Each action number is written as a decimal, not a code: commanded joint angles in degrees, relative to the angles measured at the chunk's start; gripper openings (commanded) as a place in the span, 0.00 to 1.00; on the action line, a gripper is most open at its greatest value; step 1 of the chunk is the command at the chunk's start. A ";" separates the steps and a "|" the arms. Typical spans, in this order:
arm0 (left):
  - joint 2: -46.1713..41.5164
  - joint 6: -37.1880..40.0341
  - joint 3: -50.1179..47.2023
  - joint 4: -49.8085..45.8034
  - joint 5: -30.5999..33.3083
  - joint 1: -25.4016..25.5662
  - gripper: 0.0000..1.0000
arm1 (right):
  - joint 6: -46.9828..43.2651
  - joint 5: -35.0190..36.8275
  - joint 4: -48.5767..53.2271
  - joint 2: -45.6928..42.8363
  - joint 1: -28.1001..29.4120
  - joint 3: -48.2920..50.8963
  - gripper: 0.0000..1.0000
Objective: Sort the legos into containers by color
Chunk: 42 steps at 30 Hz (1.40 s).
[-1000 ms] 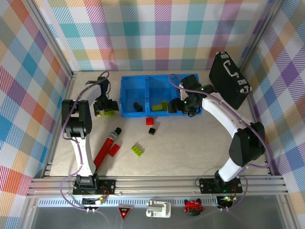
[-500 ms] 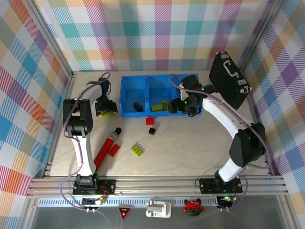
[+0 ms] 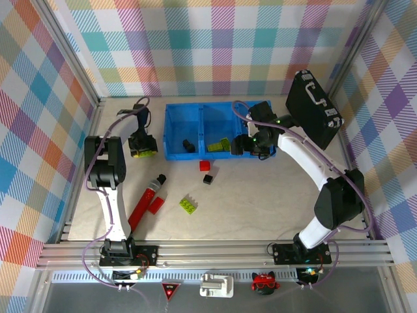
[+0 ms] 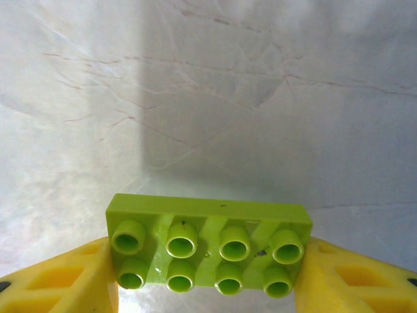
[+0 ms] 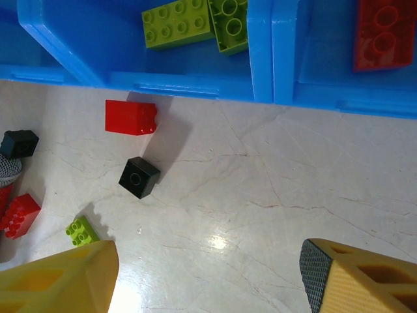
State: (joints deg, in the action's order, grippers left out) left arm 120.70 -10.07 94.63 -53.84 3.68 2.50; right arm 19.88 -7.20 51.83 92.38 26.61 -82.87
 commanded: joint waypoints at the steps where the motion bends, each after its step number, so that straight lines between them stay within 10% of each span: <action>1: -5.39 -1.69 -0.89 -0.66 1.70 -0.21 0.58 | -1.62 1.09 2.17 -2.11 0.28 -1.41 0.75; 27: -20.36 -4.52 9.10 -5.51 -2.97 0.65 0.56 | -2.28 4.11 3.10 -2.90 0.33 -2.91 0.75; 42: -23.34 -8.55 11.72 -3.88 -2.67 12.79 0.56 | -3.14 6.49 1.97 -6.75 -2.16 1.46 0.75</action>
State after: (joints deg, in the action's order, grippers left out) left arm 98.85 -17.04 104.12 -57.01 0.95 12.73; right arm 17.72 -1.48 53.58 86.96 25.12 -82.43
